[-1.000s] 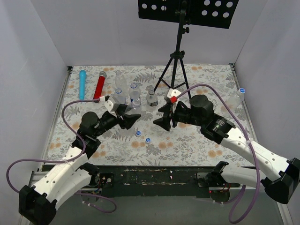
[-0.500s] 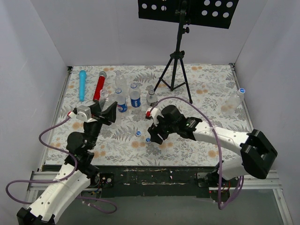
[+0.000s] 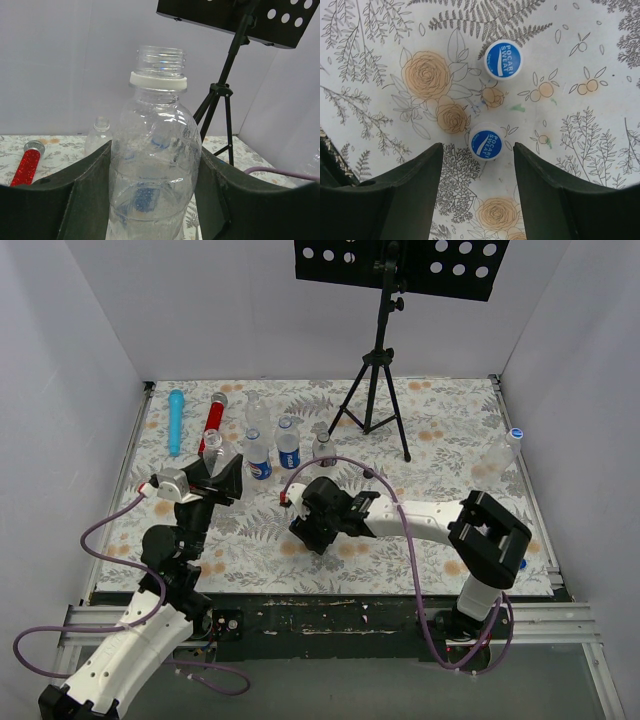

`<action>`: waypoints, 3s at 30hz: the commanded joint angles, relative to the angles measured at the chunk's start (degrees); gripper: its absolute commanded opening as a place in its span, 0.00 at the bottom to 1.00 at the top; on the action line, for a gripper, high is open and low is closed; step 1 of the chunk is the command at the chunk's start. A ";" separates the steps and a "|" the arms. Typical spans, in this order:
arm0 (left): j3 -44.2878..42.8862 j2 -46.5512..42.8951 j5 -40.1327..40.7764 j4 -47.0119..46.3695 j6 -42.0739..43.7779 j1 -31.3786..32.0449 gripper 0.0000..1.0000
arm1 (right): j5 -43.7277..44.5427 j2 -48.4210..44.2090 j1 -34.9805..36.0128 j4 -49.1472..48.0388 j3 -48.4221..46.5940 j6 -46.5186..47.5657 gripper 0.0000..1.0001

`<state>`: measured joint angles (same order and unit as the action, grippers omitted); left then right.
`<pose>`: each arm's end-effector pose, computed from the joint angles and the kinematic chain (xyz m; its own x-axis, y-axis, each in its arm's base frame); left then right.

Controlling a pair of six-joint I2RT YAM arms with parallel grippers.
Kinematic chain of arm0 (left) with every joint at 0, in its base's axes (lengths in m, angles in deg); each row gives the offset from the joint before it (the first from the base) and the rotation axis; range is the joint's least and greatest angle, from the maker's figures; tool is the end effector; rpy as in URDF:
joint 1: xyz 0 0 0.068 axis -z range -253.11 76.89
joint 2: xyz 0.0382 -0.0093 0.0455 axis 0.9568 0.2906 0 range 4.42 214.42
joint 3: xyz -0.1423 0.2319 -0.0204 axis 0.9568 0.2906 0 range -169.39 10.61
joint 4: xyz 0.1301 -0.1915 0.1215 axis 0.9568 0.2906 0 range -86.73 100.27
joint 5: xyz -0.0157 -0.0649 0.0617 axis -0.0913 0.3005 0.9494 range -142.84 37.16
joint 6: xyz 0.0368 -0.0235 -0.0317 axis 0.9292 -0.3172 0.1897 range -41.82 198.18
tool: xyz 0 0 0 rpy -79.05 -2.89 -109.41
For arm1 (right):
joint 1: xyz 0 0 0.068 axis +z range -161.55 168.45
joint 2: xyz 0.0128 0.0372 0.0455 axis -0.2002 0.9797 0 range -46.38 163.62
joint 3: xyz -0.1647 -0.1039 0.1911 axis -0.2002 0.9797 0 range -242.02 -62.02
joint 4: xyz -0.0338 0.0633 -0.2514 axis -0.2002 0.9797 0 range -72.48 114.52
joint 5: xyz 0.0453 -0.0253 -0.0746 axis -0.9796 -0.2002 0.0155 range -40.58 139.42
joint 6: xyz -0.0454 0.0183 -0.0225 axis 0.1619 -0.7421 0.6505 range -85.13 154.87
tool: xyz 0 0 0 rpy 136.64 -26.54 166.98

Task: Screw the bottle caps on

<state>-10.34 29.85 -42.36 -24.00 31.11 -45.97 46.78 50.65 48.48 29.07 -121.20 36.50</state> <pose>0.1195 -0.0540 0.3098 0.0156 -0.8170 -0.5764 0.4563 0.5188 -0.7229 0.1753 0.3073 0.1894 -0.3541 -0.6710 -0.6515 -0.8908 0.4541 0.0165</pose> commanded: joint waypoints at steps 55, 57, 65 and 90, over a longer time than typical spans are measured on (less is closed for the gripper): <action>-8.67 17.63 -44.47 6.79 3.91 -2.00 0.34 | -0.43 -26.60 -3.42 9.99 -2.17 6.28 0.22; -8.93 19.21 -49.21 6.79 4.09 -2.00 0.34 | -3.06 -31.18 -5.09 9.81 -2.96 6.81 0.22; -11.30 26.15 -70.32 8.46 5.06 -1.82 0.34 | -17.74 -37.53 -6.68 13.93 -11.74 13.39 0.22; -10.78 25.63 -76.13 9.69 10.16 0.73 0.32 | -31.64 -30.24 -6.68 18.77 -18.61 21.14 0.22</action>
<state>-19.45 56.43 -116.34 -13.44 40.77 -45.77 17.67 20.47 41.92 49.53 -138.86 56.43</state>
